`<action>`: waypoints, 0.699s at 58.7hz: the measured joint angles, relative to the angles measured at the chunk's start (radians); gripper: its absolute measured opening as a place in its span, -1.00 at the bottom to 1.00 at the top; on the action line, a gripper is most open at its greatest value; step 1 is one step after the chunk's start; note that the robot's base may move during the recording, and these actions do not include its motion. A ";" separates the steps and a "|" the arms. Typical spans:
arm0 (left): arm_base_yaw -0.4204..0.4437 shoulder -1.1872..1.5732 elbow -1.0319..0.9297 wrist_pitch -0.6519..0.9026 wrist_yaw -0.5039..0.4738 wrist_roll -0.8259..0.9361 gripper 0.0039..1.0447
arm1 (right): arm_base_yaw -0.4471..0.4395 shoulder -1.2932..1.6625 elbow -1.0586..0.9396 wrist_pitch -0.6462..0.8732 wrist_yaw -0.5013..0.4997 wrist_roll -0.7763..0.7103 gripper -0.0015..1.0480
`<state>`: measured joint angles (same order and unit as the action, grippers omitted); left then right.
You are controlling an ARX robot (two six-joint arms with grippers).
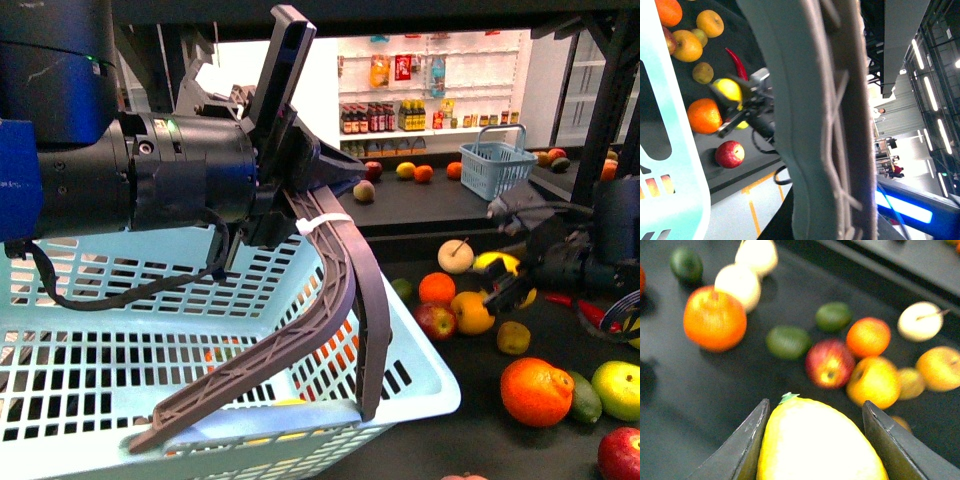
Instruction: Pick lemon from shelf
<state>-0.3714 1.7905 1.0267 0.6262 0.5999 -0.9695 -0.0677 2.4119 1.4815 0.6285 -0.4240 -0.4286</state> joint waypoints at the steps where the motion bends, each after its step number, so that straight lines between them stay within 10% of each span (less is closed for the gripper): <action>1: 0.000 0.000 0.000 0.000 0.000 0.000 -0.88 | 0.002 -0.017 -0.012 0.009 -0.003 0.013 -0.03; 41: 0.000 0.000 0.000 0.000 0.000 0.000 -0.88 | 0.273 -0.452 -0.513 0.122 -0.089 0.457 -0.04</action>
<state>-0.3714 1.7905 1.0267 0.6262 0.5999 -0.9699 0.2054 1.9594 0.9684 0.7502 -0.5125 0.0284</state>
